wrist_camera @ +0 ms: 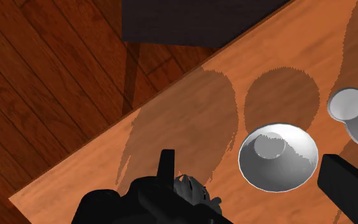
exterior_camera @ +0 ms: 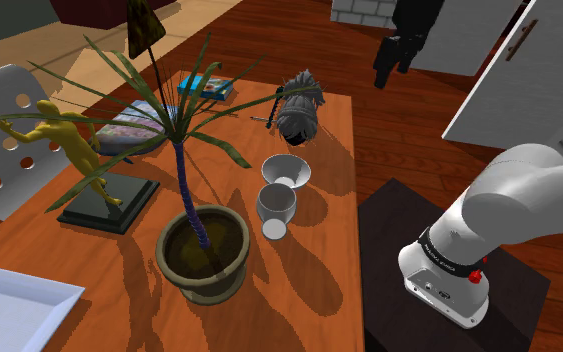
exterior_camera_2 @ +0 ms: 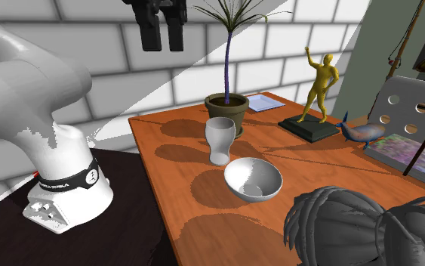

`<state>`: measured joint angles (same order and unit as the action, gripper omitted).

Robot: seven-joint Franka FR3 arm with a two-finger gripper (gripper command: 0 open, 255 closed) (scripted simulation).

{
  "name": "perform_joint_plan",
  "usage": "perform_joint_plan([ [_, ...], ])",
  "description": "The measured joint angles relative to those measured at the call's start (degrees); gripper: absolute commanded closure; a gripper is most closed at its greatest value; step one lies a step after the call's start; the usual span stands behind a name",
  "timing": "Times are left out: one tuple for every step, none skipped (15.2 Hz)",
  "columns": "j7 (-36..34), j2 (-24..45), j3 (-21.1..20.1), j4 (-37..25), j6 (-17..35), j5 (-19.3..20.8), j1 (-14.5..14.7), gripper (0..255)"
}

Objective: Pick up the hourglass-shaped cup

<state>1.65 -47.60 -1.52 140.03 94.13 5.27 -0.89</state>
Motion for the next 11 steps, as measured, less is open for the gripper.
perform_joint_plan([
  [0.00, 0.00, 0.00, 0.00, 0.00, 0.00, 0.00, 0],
  [-0.52, 0.06, -0.46, 0.58, 0.50, -0.28, 0.18, 0],
  [-1.42, 0.38, -1.26, 1.35, 1.36, -0.79, 0.51, 0],
  [-2.52, 0.73, -2.27, 2.04, 2.14, -1.41, 0.91, 0],
  [-3.75, 1.27, -3.41, 2.74, 3.10, -2.11, 1.36, 0],
  [-4.74, 2.19, -4.29, 3.48, 4.49, -2.61, 1.67, 0],
  [-5.82, 3.06, -5.26, 4.19, 5.81, -3.16, 2.04, 0],
  [-7.08, 3.71, -6.42, 4.73, 6.73, -3.85, 2.52, 0],
  [-8.22, 4.84, -7.47, 5.03, 7.89, -4.41, 2.88, 0],
  [-9.46, 5.31, -8.61, 6.11, 9.19, -5.09, 3.40, 0],
  [-10.58, 6.12, -9.65, 6.62, 10.26, -5.65, 3.81, 0],
])
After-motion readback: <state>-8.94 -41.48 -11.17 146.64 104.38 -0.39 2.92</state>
